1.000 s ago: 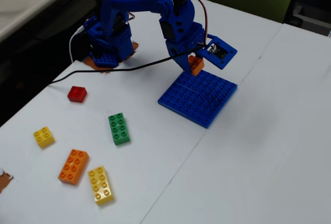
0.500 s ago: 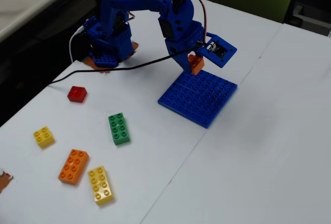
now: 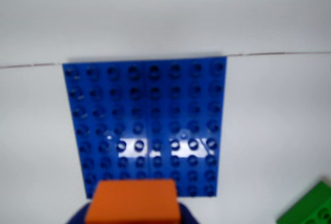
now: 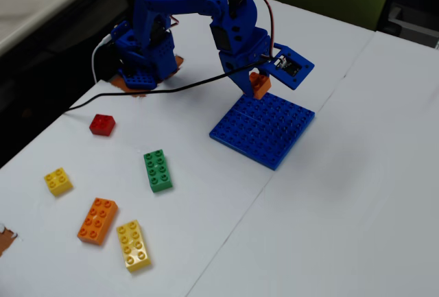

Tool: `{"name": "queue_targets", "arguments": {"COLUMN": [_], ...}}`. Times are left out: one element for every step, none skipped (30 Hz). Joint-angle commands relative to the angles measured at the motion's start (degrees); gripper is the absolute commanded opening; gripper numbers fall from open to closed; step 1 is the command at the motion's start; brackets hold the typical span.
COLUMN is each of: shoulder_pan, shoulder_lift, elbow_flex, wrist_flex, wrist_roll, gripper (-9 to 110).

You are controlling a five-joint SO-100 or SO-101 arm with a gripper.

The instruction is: Pick up the 2x2 orange block and go up the 8x8 blue block.

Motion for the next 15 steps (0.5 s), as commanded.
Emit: {"name": "queue_targets", "arguments": {"shoulder_pan": [0.0, 0.1, 0.1, 0.2, 0.2, 0.2, 0.2, 0.2, 0.2, 0.2, 0.2, 0.2, 0.2, 0.2, 0.2], "shoulder_lift": [2.3, 2.2, 2.2, 2.2, 2.2, 2.2, 2.2, 2.2, 2.0, 1.9, 1.8, 1.8, 1.8, 1.8, 1.8], "elbow_flex": [-1.7, -1.8, -1.8, -1.7, -1.7, -1.7, -1.8, -1.8, -1.9, -2.1, -2.2, -2.2, -2.2, -2.2, -2.2], "wrist_flex": [-0.2, -0.2, -0.1, -0.1, -0.1, 0.0, 0.0, 0.0, 0.0, 0.0, 0.0, 0.0, 0.1, 0.1, 0.1], "wrist_roll": [-0.2, -0.2, -0.3, -0.4, -0.4, -0.4, -0.4, -0.4, -0.4, -0.4, -0.4, -0.4, -0.4, -0.4, -0.4], "gripper": [0, 0, 0, 0, 0, 0, 0, 0, 0, 0, 0, 0, 0, 0, 0]}}
